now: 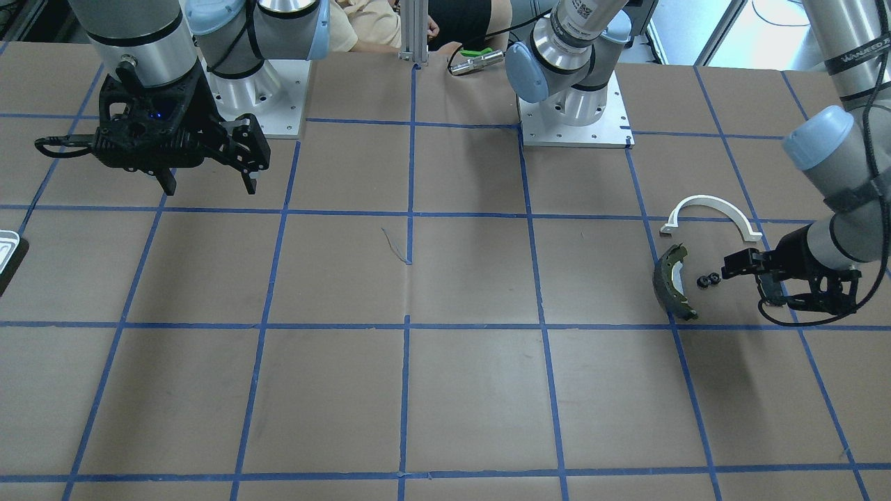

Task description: Place bearing gear from tray to pile

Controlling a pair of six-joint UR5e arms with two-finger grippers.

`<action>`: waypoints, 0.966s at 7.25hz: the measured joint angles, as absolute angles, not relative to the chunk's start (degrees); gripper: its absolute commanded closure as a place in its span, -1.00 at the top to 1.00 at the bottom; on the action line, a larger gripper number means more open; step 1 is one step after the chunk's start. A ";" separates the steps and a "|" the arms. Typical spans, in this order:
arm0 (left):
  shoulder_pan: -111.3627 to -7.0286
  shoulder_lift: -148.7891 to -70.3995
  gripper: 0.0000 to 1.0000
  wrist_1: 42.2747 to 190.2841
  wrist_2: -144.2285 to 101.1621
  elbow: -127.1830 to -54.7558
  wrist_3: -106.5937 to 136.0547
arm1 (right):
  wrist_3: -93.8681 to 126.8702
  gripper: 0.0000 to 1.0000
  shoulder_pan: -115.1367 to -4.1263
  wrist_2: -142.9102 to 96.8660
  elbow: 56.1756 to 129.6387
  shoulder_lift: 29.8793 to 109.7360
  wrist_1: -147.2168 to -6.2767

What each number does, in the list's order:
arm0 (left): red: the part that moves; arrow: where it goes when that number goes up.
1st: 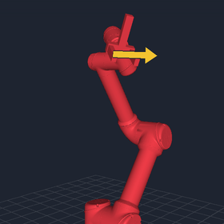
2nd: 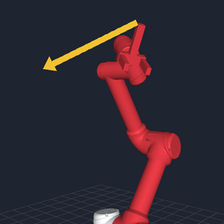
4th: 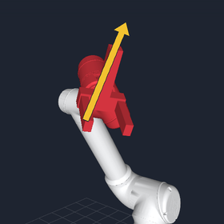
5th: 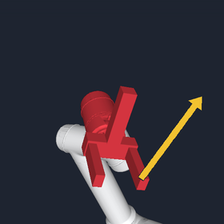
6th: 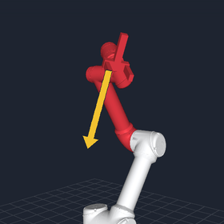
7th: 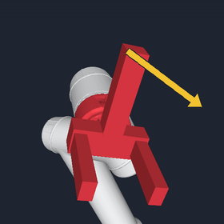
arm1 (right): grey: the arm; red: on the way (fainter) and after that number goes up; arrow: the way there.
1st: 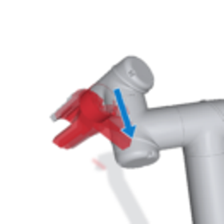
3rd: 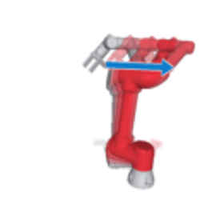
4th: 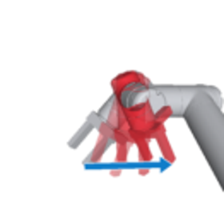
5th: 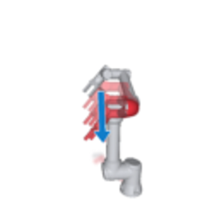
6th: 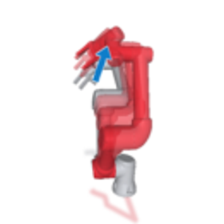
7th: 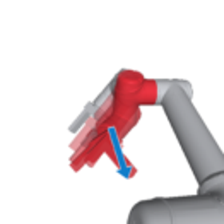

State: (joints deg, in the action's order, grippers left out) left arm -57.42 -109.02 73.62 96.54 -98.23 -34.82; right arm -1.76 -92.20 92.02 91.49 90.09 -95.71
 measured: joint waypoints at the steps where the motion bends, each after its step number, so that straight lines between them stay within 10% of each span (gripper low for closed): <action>1: -60.75 -107.85 1.00 77.89 96.11 -94.03 -32.09 | -1.76 1.00 -92.20 92.02 91.49 90.09 -95.71; 7: -82.87 -98.73 1.00 85.89 91.47 -87.49 -10.86 | -1.76 1.00 -92.20 92.11 91.49 90.11 -95.71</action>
State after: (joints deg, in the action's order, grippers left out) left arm -82.87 -98.73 85.89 91.47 -87.49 -10.86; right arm -1.76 -92.20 92.11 91.49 90.11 -95.71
